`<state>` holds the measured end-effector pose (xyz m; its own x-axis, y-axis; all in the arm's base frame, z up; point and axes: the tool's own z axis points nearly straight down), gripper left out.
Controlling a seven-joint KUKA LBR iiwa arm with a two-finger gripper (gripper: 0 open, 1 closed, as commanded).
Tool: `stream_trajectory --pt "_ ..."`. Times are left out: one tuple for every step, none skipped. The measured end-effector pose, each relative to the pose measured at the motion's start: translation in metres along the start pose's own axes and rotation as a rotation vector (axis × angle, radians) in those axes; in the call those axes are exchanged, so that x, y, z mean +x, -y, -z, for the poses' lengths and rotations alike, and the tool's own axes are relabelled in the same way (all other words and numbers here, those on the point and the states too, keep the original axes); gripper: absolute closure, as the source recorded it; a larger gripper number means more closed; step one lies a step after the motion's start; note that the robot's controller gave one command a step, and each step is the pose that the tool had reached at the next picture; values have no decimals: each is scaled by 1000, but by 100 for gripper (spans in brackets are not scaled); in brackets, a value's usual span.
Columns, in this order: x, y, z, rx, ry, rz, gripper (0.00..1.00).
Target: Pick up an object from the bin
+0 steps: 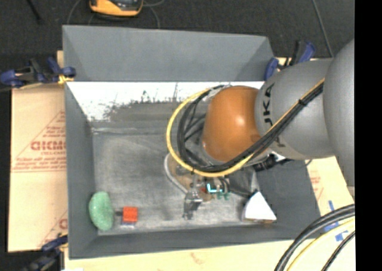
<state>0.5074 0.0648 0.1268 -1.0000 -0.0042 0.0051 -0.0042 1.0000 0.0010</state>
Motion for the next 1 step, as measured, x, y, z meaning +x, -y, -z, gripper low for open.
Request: stream_trajectory --pt "-2 0 4 -1 7 -2 0"
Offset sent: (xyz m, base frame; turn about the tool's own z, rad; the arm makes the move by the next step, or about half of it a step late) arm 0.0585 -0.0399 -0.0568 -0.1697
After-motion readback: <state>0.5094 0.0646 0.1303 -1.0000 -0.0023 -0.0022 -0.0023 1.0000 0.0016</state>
